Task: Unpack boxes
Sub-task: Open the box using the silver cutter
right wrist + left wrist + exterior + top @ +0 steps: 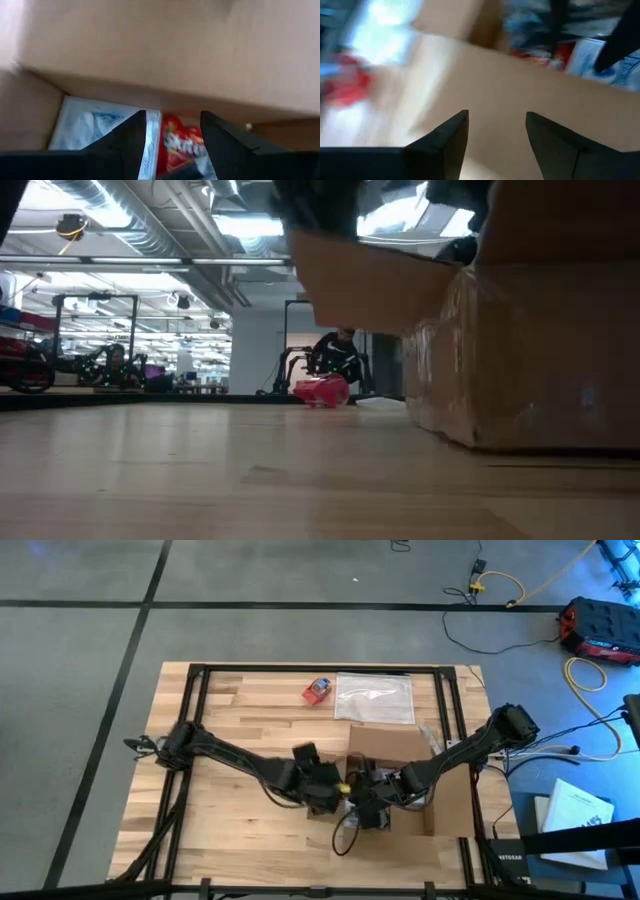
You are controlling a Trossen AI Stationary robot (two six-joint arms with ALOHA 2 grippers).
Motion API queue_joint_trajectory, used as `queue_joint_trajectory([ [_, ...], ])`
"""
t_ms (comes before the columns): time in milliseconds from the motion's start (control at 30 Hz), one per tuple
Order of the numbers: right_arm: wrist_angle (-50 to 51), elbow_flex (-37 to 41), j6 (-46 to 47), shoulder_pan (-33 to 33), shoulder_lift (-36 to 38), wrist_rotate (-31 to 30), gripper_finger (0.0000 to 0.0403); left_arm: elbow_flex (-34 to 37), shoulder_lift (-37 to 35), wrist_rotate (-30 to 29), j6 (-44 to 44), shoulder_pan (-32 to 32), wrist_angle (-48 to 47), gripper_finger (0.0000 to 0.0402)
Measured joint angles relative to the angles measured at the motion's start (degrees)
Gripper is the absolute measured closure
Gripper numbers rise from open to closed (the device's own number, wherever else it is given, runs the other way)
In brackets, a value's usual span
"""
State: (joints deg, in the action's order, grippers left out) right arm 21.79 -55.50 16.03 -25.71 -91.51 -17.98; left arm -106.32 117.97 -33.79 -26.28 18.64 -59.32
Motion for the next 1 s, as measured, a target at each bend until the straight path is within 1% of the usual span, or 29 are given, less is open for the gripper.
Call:
queue_joint_trajectory([
  [67,0.88,-0.04,0.04,-0.02,0.11,-0.02,0.0228,-0.14,-1.81,-0.23,0.56,0.01,-3.59,0.0215],
  [167,3.15,0.02,0.30,-0.05,0.15,-0.04,0.0228,0.36,-2.36,0.42,1.43,-0.12,-7.39,0.0215],
  [333,6.64,0.04,3.03,-0.07,0.15,-0.55,0.0228,0.03,-8.33,-1.10,-0.72,-0.45,-12.86,0.0215],
  [467,2.68,0.04,2.87,-0.05,0.15,-1.53,0.0228,0.43,-12.05,-2.57,-4.20,-0.02,-13.82,0.0215],
  [567,-2.71,0.03,1.67,0.65,-0.01,-2.04,0.0228,0.12,-17.09,-3.69,-4.59,0.46,-13.10,0.0215],
  [667,-6.01,0.04,2.13,2.92,-0.36,0.10,0.0228,0.22,-20.80,-4.58,-5.09,1.39,-12.20,0.0215],
  [700,-6.51,0.02,2.72,3.71,-0.52,0.23,0.0228,0.30,-22.05,-4.57,-5.04,1.76,-11.25,0.0215],
  [767,-4.46,0.02,3.91,5.24,-0.56,0.84,0.0228,0.39,-25.05,-4.60,-4.44,2.72,-9.67,0.0215],
  [900,-2.16,0.08,4.52,7.59,-0.63,2.77,0.0228,0.23,-32.12,-6.40,0.56,5.76,-4.02,0.0215],
  [1000,-6.28,0.07,3.31,9.28,-1.64,4.06,0.0228,0.31,-36.35,-6.91,4.48,8.18,0.40,0.0215],
])
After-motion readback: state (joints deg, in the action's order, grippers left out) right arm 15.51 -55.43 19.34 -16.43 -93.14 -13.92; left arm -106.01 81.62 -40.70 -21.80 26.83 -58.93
